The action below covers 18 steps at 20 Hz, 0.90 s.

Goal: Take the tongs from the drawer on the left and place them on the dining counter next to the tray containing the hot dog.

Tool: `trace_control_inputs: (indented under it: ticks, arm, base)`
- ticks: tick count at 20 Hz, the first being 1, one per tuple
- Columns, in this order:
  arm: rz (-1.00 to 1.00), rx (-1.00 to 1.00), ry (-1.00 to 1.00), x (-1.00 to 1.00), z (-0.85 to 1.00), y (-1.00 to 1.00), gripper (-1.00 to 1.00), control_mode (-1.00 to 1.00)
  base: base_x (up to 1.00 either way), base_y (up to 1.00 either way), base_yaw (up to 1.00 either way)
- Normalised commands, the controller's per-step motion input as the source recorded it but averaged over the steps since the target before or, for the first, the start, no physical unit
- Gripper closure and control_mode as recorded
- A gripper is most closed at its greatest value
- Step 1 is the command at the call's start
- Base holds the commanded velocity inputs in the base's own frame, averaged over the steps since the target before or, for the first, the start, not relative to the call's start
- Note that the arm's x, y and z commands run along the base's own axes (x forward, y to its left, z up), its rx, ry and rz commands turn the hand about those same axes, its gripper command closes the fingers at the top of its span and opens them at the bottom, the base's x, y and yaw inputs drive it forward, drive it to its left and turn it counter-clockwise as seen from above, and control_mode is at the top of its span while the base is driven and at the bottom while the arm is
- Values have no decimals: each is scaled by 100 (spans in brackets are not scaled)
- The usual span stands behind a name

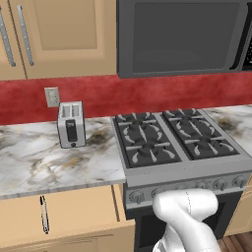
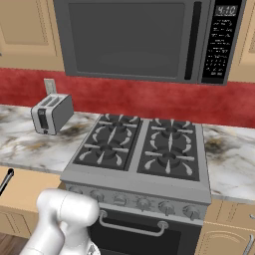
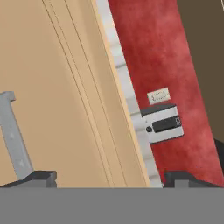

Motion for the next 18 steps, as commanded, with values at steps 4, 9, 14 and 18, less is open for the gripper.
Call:
trace_control_inputs:
  ticks: [4, 9, 14, 18]
  arm:
    - [0, 20, 17, 0, 57, -29, -100, -100]
    - [0, 22, 23, -2, 40, -22, -100, -100]
    - [0, 13, 20, -3, 29, -13, -100, -100]
    - [0, 0, 16, 0, 7, 0, -100, -100]
  base:
    - [0, 0, 0]
    - [0, 0, 0]
    - [0, 0, 0]
    - [0, 0, 0]
